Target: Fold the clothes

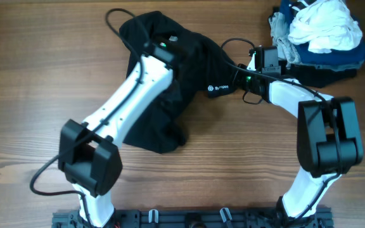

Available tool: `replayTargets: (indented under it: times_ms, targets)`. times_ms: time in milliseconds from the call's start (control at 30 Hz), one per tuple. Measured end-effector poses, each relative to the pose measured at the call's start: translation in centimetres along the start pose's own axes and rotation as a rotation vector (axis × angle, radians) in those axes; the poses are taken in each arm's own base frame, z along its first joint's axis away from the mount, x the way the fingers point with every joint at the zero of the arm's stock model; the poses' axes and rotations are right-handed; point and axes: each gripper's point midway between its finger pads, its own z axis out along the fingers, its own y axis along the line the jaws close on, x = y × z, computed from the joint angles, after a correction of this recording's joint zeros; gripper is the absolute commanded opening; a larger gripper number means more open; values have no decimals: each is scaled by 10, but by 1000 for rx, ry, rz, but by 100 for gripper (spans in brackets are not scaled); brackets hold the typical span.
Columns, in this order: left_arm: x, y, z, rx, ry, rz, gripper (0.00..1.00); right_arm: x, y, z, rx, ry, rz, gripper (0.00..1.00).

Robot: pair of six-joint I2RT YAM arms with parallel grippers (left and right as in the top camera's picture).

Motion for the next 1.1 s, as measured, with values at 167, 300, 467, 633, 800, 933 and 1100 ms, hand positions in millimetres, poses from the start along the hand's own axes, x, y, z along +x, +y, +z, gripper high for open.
replayTargets:
  times_ms: [167, 300, 467, 633, 800, 933, 1100]
  targets:
    - [-33, 57, -13, -2, -61, -168, 4, -28, 24, -55, -41, -88, -38, 4]
    - [-73, 122, -68, 48, -258, -359, 4, -88, 69, -154, -139, -296, -112, 4]
    - [-94, 159, -144, 139, -514, -427, 4, -125, 113, -262, -217, -446, -192, 4]
    - [-91, 179, -214, 199, -739, -411, 4, -137, 136, -345, -247, -533, -250, 4]
    - [-71, 205, -252, 175, -864, -434, 4, -137, 135, -385, -213, -567, -272, 4]
    - [-44, 236, -282, 129, -960, -493, 4, -136, 121, -413, -133, -617, -268, 4]
    - [-21, 255, -298, 96, -1010, -535, 4, -125, 111, -419, -81, -602, -263, 4]
